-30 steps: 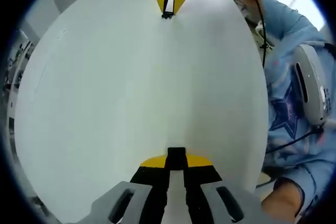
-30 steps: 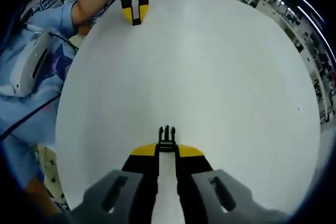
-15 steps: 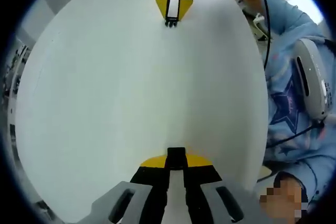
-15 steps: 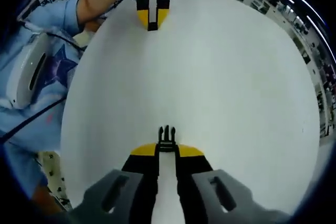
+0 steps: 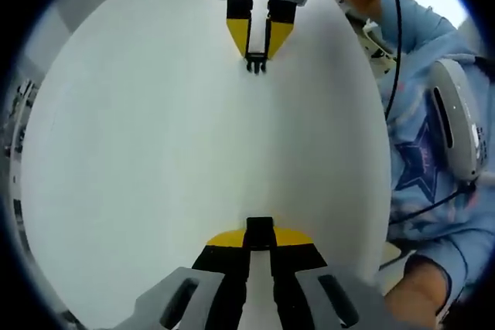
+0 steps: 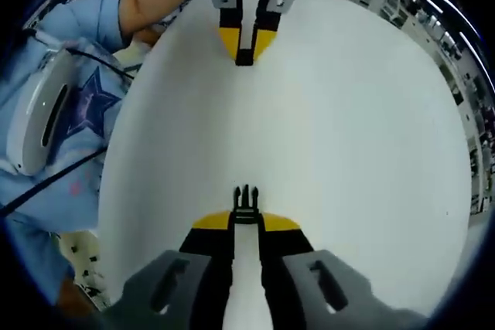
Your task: Snap the two parts of the plastic buckle together until the buckle closes and remains connected.
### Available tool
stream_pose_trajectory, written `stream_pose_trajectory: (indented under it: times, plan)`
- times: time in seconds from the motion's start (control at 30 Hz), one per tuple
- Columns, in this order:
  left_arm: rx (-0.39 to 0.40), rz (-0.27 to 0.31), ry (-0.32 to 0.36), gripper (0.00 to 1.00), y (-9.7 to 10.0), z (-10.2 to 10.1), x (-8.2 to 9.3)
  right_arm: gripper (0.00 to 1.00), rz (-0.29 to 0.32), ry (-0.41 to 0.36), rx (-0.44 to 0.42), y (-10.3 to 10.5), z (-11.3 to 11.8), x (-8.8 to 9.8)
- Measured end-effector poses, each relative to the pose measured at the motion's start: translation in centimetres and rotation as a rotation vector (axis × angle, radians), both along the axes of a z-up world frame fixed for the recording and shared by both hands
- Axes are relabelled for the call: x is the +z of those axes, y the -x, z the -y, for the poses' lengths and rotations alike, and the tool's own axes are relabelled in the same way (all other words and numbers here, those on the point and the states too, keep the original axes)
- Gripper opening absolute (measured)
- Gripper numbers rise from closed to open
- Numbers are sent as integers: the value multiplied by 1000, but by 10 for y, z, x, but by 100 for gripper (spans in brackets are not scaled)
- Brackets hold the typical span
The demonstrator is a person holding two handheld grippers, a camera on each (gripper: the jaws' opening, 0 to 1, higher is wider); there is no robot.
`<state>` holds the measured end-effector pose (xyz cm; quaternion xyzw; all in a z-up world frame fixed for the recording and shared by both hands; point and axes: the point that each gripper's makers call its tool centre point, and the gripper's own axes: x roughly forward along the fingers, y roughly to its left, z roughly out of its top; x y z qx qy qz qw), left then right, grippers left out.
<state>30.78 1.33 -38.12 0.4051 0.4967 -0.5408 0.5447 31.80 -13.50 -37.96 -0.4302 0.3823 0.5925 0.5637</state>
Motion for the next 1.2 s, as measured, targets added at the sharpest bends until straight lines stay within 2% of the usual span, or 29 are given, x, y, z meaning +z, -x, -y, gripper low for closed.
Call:
stream_pose_trajectory:
  times: [0.37, 0.6, 0.83, 0.9, 1.0, 1.2]
  plan:
    - [-32, -2, 99, 9, 3, 26, -2, 12, 1, -5, 14, 10, -11, -1]
    - [-53, 20, 177, 9, 1, 45, -2, 12, 5, -5, 2, 14, -13, -3]
    - [-57, 16, 244, 9, 1, 60, -1, 11, 0, -16, -7, 16, -16, -5]
    - [-84, 63, 294, 10, -5, 67, 0, 12, 2, -12, -7, 16, -16, -5]
    - [-118, 111, 330, 10, -8, 67, 0, 12, 2, -12, -14, 16, -17, -5]
    - [-112, 115, 385, 15, -5, 62, 2, 12, 3, -9, -15, 17, -16, -5]
